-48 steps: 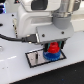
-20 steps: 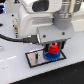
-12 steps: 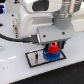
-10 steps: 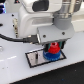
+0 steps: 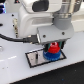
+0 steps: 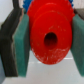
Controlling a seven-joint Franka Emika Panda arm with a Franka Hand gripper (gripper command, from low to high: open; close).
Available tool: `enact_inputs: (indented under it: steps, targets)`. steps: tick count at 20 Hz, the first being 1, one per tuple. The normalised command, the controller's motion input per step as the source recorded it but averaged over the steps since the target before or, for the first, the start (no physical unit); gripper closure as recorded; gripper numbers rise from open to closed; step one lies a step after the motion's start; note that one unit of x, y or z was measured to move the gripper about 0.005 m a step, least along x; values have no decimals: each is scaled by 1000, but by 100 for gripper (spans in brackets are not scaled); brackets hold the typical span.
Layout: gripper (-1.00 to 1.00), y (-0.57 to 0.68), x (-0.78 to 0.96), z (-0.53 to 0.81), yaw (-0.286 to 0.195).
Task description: Insert the blue gear onto the right peg, followed by the red gear
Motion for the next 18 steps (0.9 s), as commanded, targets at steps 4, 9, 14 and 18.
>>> enact_inputs:
  steps: [4, 9, 14, 18]
  targets:
    - [100, -3, 221, -125, 0]
    - [100, -2, 207, -216, 0]
    - [100, -6, 180, -92, 0]
    - [100, 9, 92, 16, 0]
